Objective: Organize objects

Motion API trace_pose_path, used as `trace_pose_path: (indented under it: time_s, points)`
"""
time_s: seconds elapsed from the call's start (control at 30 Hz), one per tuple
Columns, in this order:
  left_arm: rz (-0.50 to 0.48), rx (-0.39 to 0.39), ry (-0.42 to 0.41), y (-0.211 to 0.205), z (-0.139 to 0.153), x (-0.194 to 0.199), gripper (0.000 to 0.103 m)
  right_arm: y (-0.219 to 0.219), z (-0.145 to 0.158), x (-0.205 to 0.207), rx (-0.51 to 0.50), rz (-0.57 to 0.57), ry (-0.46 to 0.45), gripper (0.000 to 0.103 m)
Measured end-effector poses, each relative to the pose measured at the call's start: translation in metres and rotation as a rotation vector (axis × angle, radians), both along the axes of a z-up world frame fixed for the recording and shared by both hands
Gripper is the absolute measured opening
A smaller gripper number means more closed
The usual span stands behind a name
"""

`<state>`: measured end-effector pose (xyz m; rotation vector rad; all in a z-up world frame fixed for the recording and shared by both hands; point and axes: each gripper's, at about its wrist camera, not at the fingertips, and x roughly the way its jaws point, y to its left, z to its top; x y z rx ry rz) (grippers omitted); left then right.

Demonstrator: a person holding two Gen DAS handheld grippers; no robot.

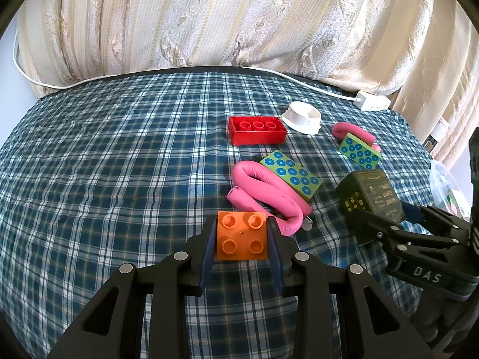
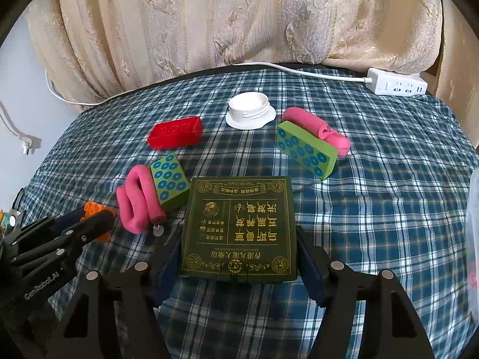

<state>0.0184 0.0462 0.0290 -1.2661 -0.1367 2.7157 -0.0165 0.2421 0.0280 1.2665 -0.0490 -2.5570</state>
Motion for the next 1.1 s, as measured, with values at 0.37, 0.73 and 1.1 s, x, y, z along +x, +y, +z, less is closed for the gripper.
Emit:
trace_pose_path:
  time_s: [0.37,0.73,1.1]
  points:
    - [-0.014,-0.026,0.014,0.008,0.000,-0.002,0.033,0.013,0.008,0.014,-0.023,-0.029,0.033,0.071]
    - [-0.025,-0.062,0.034,0.016,0.007,0.002,0.033,0.027,0.012,0.025,-0.049,-0.055,0.051,0.071]
    - [-0.061,-0.102,0.049,0.036,0.013,0.006,0.033,0.043,0.014,0.032,-0.083,-0.074,0.059,0.071]
